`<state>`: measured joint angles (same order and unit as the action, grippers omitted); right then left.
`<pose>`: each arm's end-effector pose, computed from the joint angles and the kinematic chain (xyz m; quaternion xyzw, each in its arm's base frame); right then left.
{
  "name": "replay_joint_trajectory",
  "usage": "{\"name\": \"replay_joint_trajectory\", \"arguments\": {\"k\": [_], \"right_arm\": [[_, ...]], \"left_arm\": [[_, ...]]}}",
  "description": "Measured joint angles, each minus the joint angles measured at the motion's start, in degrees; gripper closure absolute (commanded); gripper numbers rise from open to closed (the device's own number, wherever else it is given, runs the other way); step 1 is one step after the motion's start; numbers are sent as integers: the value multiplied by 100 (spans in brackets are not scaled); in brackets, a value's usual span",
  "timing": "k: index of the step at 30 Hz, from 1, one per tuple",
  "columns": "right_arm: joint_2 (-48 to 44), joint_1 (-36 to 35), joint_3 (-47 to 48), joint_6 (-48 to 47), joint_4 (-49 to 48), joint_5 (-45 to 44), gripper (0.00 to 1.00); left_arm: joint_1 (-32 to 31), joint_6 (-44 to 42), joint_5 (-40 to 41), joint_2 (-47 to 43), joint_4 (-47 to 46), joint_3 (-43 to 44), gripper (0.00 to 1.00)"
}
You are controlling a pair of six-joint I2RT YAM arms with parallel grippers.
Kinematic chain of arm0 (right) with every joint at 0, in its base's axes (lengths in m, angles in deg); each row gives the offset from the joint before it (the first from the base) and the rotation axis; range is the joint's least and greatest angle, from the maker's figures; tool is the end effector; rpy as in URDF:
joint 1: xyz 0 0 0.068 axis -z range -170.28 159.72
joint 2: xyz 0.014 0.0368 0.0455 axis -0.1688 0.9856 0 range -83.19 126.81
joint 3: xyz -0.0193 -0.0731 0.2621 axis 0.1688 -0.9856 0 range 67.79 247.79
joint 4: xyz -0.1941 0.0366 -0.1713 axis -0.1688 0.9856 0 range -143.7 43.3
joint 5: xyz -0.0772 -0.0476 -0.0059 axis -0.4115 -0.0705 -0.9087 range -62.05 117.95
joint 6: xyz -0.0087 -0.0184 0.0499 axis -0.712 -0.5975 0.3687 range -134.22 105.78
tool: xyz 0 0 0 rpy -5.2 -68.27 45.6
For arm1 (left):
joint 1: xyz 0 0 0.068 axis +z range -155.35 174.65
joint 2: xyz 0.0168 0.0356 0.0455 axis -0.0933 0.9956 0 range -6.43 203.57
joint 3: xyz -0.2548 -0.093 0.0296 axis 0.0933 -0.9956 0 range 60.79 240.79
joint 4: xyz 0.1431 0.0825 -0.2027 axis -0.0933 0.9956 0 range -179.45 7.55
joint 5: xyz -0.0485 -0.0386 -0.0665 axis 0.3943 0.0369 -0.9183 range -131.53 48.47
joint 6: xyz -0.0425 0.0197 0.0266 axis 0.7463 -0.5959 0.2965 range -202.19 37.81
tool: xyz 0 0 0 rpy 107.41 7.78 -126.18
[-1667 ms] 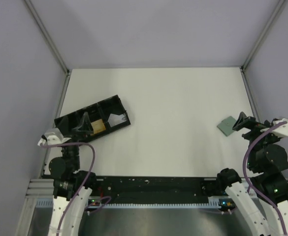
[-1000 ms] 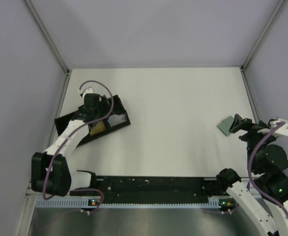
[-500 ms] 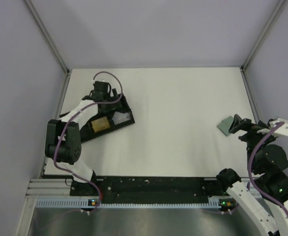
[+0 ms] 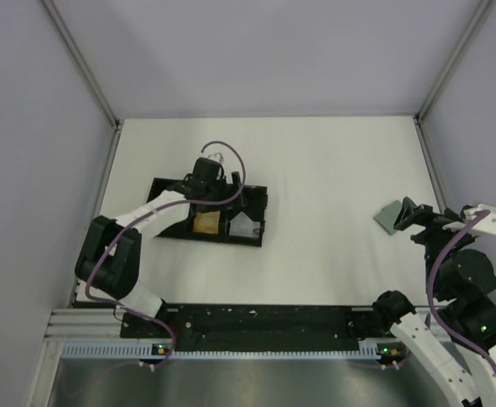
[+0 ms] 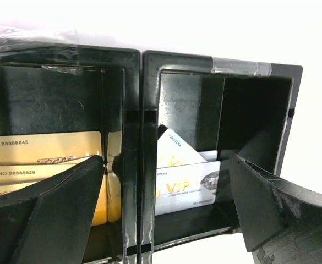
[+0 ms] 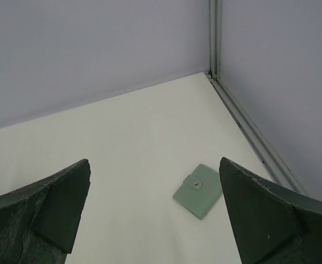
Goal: Take the credit cards out of the card holder
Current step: Move the storage box to the center of the board.
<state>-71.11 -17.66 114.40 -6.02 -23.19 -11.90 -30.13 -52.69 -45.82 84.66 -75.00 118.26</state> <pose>0.0378 -0.0060 0.3641 0.1391 0.6736 -0.0112 0.7258 0.3035 -0.1431 0.2104 -0.0251 0.9329 -0.1942 0.3022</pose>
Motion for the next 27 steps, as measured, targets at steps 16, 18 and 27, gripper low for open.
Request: {"name": "replay_joint_trajectory", "arguments": {"k": [16,18,27], "right_arm": [[0,0,-2,-4,-2,87,1],[0,0,-4,-9,-4,101,1],[0,-2,-13,-63,-9,223,1]], "left_arm": [[-304,1679,490,463,-505,459,2],[-304,1725,570,629,-527,651,2],[-212,1757,1058,1263,-658,1421,2]]}}
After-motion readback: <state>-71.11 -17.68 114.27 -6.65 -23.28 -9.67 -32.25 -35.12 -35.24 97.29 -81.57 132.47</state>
